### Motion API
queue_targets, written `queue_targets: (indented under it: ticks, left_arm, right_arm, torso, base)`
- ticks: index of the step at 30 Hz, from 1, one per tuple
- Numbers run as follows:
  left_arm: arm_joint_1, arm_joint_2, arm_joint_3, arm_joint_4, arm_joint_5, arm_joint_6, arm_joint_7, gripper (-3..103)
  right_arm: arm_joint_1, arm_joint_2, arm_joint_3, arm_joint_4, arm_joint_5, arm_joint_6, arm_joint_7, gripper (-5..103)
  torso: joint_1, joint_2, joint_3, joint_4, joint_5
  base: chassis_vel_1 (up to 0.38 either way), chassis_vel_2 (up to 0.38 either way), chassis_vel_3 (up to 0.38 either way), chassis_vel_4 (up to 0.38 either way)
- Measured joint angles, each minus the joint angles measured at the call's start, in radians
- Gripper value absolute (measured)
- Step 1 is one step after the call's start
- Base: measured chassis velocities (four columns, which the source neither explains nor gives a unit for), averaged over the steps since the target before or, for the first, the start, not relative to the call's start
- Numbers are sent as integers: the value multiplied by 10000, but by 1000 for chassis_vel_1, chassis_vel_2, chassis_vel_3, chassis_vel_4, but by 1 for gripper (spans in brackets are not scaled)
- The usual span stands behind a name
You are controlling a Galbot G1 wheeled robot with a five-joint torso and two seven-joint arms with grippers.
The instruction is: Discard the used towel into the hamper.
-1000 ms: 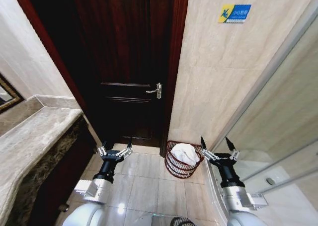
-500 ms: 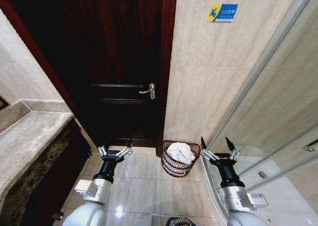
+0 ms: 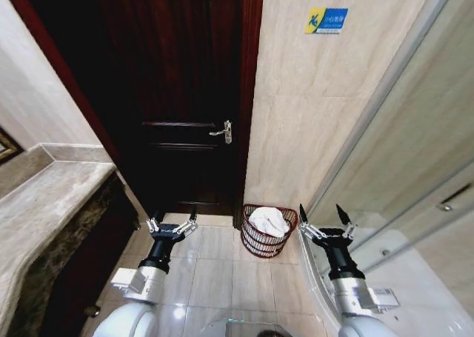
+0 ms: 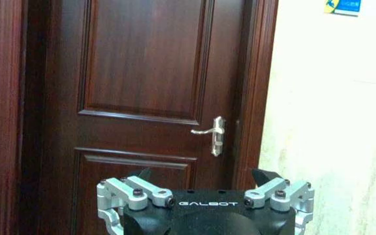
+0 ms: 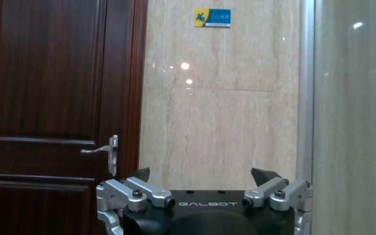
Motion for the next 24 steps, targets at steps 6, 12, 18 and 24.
queue_targets:
  ticks: [6,12,18,24]
  left_arm:
    - [1,0,0,0,0,0,0,100]
    - [0,0,0,0,0,0,0,100]
    - [0,0,0,0,0,0,0,100]
    - [0,0,1,0,0,0,0,100]
  right_arm:
    - [0,0,0,0,0,0,0,100]
    - [1,0,0,0,0,0,0,100]
    - [1,0,0,0,0,0,0,100]
    - [1,0,1,0,0,0,0,100]
  torso:
    - [1,0,0,1,2]
    - [4,-1,2,1,2]
    - [4,-1,1,1,2]
    - [5,-2,2,-1,3]
  base:
    - [89,-99,-106,108]
    - [86,-101,-97,109]
    - [136,-127,-139,134]
    - [167,-154,-173,164]
